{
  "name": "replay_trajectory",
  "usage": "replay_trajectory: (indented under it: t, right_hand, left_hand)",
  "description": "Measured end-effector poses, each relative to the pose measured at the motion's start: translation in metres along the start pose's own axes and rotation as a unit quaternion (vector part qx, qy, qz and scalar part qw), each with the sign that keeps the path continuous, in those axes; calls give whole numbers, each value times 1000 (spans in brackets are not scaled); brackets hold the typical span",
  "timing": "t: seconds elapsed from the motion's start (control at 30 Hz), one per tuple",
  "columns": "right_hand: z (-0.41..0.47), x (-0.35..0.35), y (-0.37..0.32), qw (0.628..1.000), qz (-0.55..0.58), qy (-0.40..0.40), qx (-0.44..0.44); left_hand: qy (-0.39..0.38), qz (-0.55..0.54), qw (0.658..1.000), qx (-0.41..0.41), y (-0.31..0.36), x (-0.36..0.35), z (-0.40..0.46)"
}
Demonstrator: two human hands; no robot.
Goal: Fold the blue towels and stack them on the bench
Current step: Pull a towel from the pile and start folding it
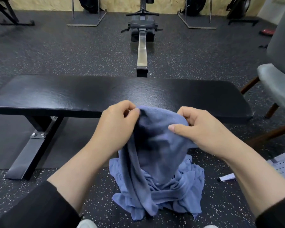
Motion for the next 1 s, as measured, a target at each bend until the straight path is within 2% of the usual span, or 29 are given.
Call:
replay_trajectory:
  t: [0.13, 0.27, 0.33, 0.53, 0.67, 0.8, 1.0]
  right_hand:
    - [1, -15, -7, 1000, 4, -15, 24]
    - [1, -17, -9, 999, -14, -21, 23]
    - [1, -14, -9, 999, -28, -20, 19]
    - [-2, -3, 5, 992, -106, -57, -42]
    - [-5, -5, 5, 994, -55, -78, -49]
    - [-8, -14, 8, 990, 19, -110, -82]
    - [-10, -18, 15, 985, -33, -134, -106]
  left_hand:
    - [-189, -67, 979, -39, 12, -46, -16]
    - [-248, -50, 965, -63, 19, -58, -23]
    - [-231, -30, 970, -72, 21, -54, -21]
    - [-115, -12, 991, -61, 8, -26, -1]
    - [-112, 70, 988, -85, 3, -19, 0]
    - [-107, 67, 986, -111, 6, -15, 1]
    - [-121, 68, 980, -143, 10, -13, -2]
Point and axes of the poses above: each hand's wrist, its own z-axis towards the middle knuckle, its own x-axis out of the back of the hand, y = z × x, the point moved 8 cm from there along z, towards the middle knuckle, and after that the axes turned 1 degree about -z, right-handed, at the moved point
